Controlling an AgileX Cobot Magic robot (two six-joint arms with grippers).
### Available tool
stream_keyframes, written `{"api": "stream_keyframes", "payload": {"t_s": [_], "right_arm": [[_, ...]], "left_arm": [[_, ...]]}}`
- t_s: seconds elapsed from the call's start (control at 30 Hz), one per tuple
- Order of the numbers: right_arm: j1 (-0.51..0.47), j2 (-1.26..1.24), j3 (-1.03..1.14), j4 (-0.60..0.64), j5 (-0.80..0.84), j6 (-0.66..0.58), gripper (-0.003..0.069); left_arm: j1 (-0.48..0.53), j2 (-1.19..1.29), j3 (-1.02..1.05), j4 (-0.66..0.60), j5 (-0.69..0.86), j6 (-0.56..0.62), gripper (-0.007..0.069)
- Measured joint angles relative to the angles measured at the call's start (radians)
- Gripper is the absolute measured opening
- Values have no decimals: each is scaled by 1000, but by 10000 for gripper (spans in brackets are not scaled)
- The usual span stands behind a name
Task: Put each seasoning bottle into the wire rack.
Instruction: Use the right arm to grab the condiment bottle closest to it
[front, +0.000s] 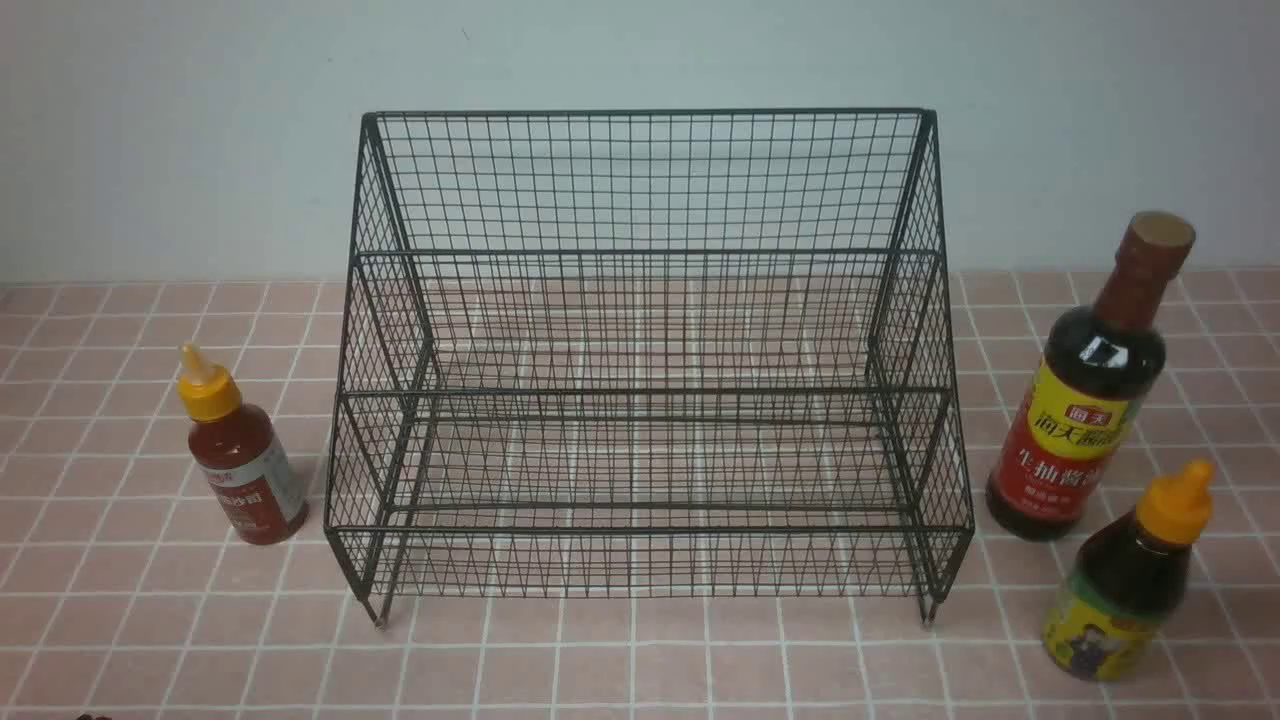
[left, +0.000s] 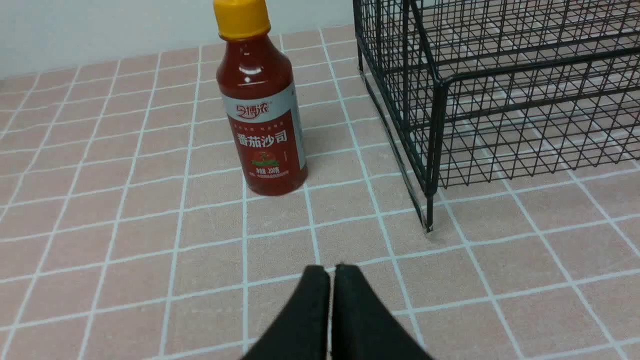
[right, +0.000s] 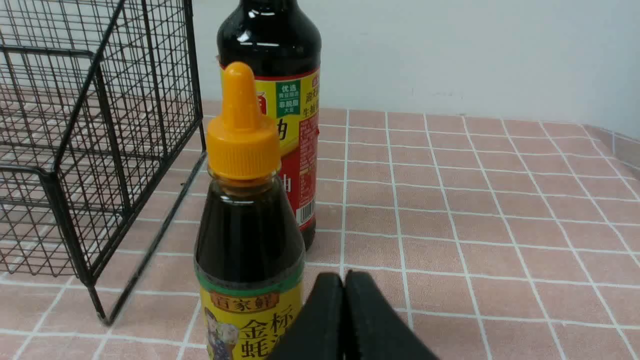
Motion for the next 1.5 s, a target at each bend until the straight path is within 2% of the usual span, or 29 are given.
{"api": "stream_keyframes", "payload": {"t_s": [1.03, 1.13, 1.17, 1.33, 1.5], "right_arm": [[0, 0, 0, -17, -7, -1, -13], [0, 0, 4, 28, -96, 30, -13], [0, 0, 5, 68, -188, 55, -13], [0, 0, 5, 173, -413, 152, -13], [0, 0, 5, 185, -482, 174, -13]], "left_arm": [[0, 0, 0, -1, 0, 0, -6], [0, 0, 0, -1, 0, 0, -6], [0, 0, 0, -1, 0, 0, -6], [0, 0, 0, -1, 0, 0, -6], [0, 0, 0, -1, 0, 0, -6]]}}
